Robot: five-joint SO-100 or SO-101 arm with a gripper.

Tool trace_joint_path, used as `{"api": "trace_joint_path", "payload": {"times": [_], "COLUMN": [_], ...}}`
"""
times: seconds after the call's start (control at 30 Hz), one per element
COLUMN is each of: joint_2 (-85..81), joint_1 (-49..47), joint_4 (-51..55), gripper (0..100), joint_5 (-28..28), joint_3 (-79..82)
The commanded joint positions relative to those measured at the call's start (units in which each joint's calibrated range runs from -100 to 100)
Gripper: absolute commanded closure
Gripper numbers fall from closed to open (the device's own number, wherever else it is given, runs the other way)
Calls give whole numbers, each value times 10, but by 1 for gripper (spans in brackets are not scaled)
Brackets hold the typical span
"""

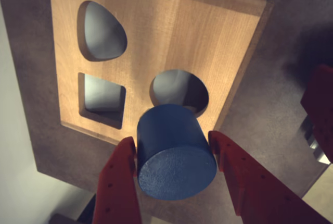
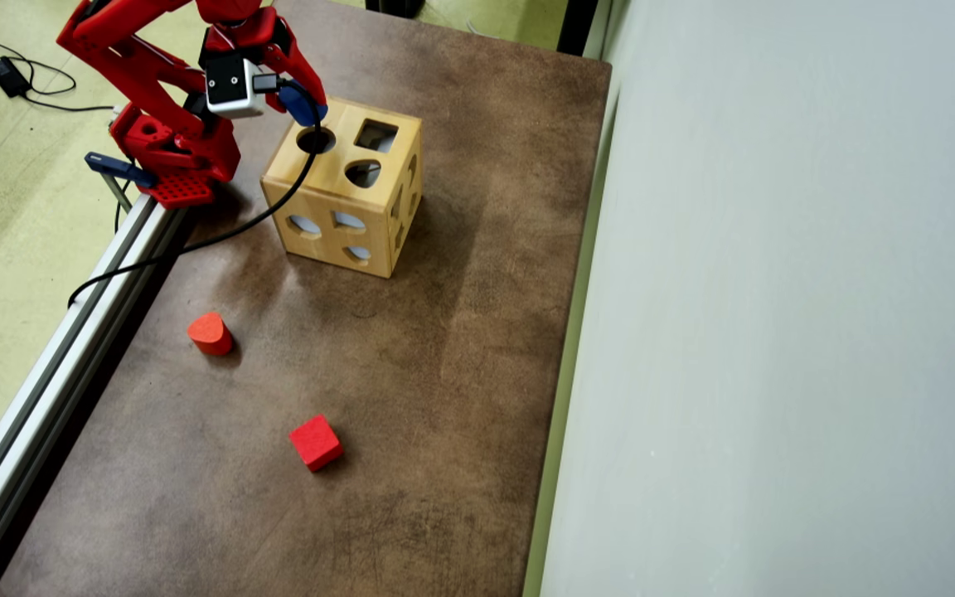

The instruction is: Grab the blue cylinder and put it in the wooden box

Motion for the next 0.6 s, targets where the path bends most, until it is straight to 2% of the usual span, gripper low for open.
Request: {"api": "trace_joint_path", "payload": {"times": [0.0,0.57], "joint_2": [23,65], "joint_1": [3,5], "joint_4": [4,4], "gripper": [98,98], "joint_5": [0,-1], "joint_3": [-3,-2]}}
